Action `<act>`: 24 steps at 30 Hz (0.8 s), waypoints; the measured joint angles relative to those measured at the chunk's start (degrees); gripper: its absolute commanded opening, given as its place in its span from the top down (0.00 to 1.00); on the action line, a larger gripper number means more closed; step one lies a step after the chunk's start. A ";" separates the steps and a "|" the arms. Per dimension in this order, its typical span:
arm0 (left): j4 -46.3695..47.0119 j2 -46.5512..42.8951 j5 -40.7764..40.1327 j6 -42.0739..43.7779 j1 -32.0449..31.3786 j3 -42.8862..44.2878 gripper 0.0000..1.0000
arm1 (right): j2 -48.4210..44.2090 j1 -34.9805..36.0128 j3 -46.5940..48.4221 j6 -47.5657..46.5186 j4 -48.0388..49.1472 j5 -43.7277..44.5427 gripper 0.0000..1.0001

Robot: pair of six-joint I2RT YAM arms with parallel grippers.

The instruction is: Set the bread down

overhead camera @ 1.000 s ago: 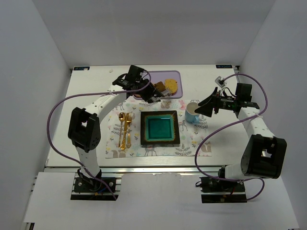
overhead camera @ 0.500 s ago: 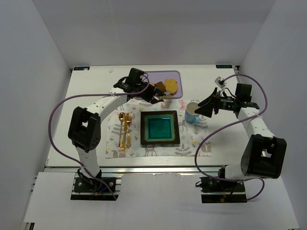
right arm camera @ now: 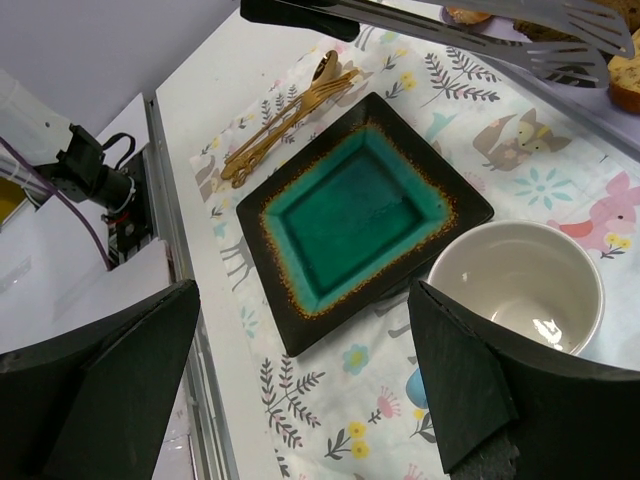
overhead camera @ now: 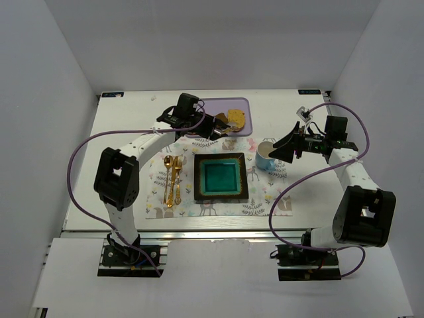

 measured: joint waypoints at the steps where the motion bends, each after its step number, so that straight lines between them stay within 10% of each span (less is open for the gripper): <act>1: 0.39 0.00 -0.02 -0.28 0.00 -0.24 0.57 | 0.00 0.00 0.00 -0.09 -0.17 -0.04 0.11; 24: 4.83 0.11 -0.94 -4.42 -0.90 -3.37 0.54 | 0.00 -0.28 0.00 -0.92 -0.61 -0.70 0.11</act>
